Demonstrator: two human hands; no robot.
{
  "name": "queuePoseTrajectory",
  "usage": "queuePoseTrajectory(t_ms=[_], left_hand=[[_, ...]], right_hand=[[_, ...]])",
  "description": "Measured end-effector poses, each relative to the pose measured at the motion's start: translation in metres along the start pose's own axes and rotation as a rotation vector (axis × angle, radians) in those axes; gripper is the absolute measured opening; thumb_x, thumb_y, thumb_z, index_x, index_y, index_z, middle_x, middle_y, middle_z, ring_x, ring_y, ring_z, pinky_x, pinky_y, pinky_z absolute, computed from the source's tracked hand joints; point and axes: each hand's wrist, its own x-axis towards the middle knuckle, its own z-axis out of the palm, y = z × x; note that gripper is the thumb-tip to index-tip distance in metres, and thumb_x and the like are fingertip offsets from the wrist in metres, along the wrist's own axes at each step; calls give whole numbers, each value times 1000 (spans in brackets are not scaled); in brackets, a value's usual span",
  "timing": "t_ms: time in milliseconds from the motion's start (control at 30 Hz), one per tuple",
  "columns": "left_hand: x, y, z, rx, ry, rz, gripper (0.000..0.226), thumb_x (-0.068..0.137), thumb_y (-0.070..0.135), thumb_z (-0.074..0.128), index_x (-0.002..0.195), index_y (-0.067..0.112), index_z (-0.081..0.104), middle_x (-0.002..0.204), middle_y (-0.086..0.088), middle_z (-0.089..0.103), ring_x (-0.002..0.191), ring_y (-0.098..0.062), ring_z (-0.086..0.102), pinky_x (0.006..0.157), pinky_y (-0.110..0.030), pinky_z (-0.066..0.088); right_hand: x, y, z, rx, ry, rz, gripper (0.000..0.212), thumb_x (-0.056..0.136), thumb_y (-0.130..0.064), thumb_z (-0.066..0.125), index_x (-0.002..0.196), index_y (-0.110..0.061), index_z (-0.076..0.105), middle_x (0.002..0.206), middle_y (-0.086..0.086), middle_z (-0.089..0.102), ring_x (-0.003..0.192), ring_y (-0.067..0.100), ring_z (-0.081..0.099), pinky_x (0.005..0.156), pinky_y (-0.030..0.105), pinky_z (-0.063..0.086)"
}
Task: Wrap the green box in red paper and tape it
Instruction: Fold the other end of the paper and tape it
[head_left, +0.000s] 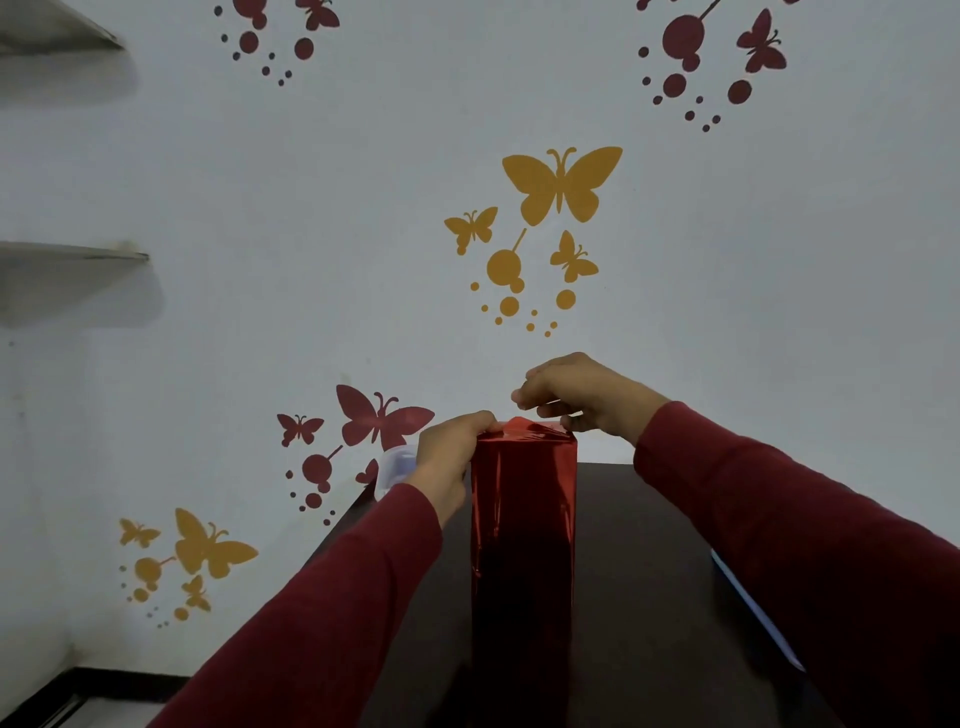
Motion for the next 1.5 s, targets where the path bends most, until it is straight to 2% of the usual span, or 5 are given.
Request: queuePoseTrajectory(t_ms=[867, 1100, 1300, 1433, 1500], left_hand=[[1, -2, -1, 32, 16, 21, 5, 76, 5, 77, 74, 9, 75, 76, -9, 73, 77, -27, 68, 90, -45, 59], [2, -1, -2, 82, 47, 16, 14, 65, 16, 76, 79, 13, 79, 87, -9, 79, 93, -32, 75, 97, -52, 58], [4, 10, 10, 204, 40, 37, 60, 56, 57, 76, 101, 17, 73, 100, -2, 74, 97, -23, 69, 96, -45, 56], [12, 11, 13, 460, 112, 70, 34, 69, 36, 83, 90, 11, 76, 90, -4, 77, 90, -22, 73, 93, -39, 59], [12, 12, 12, 501, 126, 90, 26, 77, 29, 83, 90, 8, 75, 92, -6, 76, 93, -24, 72, 93, -37, 58]], right_hand=[[31, -4, 13, -338, 11, 80, 17, 69, -14, 83, 73, -12, 68, 72, 3, 69, 68, 14, 62, 51, 20, 41], [29, -19, 13, -464, -23, 160, 19, 78, -12, 84, 92, -9, 72, 53, -3, 68, 59, 10, 62, 46, 18, 45], [32, -32, 13, -596, -117, 267, 18, 91, -19, 76, 78, -14, 66, 68, -6, 67, 60, 10, 55, 43, 20, 45], [36, -32, 11, -614, -133, 319, 18, 93, -25, 76, 81, -17, 66, 64, -11, 70, 62, 9, 53, 55, 23, 43], [36, -32, 8, -622, -139, 334, 16, 93, -32, 76, 93, -18, 70, 96, -13, 72, 76, 10, 56, 64, 22, 44]])
